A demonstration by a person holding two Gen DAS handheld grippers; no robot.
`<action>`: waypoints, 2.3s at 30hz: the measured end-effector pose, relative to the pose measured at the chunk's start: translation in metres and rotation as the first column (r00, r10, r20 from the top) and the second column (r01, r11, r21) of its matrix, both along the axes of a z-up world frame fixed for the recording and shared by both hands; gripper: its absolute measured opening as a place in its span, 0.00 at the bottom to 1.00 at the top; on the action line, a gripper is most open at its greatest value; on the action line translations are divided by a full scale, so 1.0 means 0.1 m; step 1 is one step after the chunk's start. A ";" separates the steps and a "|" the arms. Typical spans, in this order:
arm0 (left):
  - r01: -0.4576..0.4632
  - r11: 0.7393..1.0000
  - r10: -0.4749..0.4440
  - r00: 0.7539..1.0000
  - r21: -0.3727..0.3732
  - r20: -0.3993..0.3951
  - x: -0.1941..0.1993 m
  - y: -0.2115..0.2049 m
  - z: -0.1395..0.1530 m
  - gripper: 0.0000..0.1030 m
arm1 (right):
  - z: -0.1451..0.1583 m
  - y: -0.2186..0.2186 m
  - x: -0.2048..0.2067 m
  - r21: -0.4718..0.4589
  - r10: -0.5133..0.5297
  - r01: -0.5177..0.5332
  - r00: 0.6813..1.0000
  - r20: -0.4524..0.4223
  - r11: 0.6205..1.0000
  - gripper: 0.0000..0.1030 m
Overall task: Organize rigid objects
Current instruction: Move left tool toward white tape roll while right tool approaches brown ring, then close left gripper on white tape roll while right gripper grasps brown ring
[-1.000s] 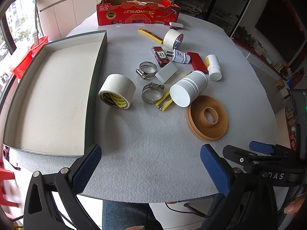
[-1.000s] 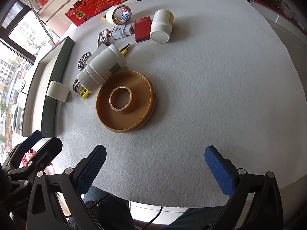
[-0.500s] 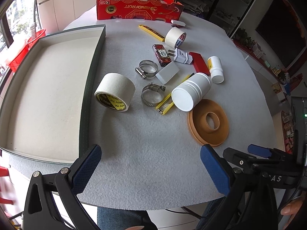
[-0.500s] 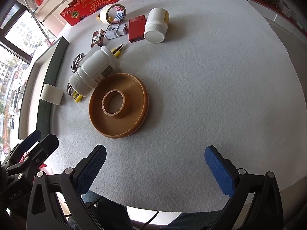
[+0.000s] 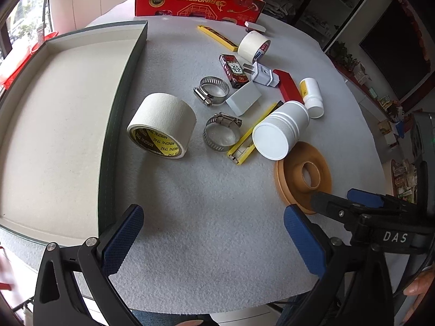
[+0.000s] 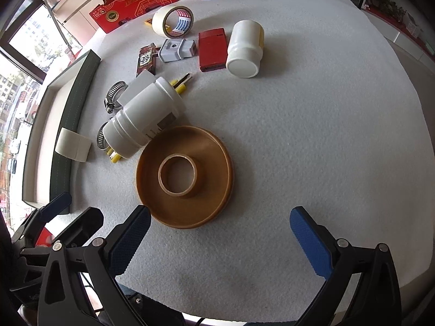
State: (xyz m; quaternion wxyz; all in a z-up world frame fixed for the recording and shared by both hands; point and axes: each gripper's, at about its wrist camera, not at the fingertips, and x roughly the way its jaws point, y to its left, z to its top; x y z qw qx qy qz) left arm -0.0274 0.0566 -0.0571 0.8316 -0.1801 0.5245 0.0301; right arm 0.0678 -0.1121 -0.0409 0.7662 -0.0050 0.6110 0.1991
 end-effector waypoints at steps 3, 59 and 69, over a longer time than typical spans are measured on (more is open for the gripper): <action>0.009 1.000 -0.010 1.000 0.023 0.004 -0.01 0.03 -0.01 1.00 | -0.01 0.13 0.05 -0.010 0.031 -0.031 0.999 0.008 0.999 1.00; 0.178 0.932 -0.186 0.983 0.317 -0.006 0.40 0.33 -0.11 1.00 | -0.37 -0.22 0.11 -0.231 0.073 -0.044 0.991 0.116 0.972 1.00; 0.203 0.939 -0.212 0.977 0.280 0.005 0.48 0.27 -0.18 1.00 | -0.36 -0.22 0.06 -0.224 0.076 -0.045 0.988 0.134 0.974 1.00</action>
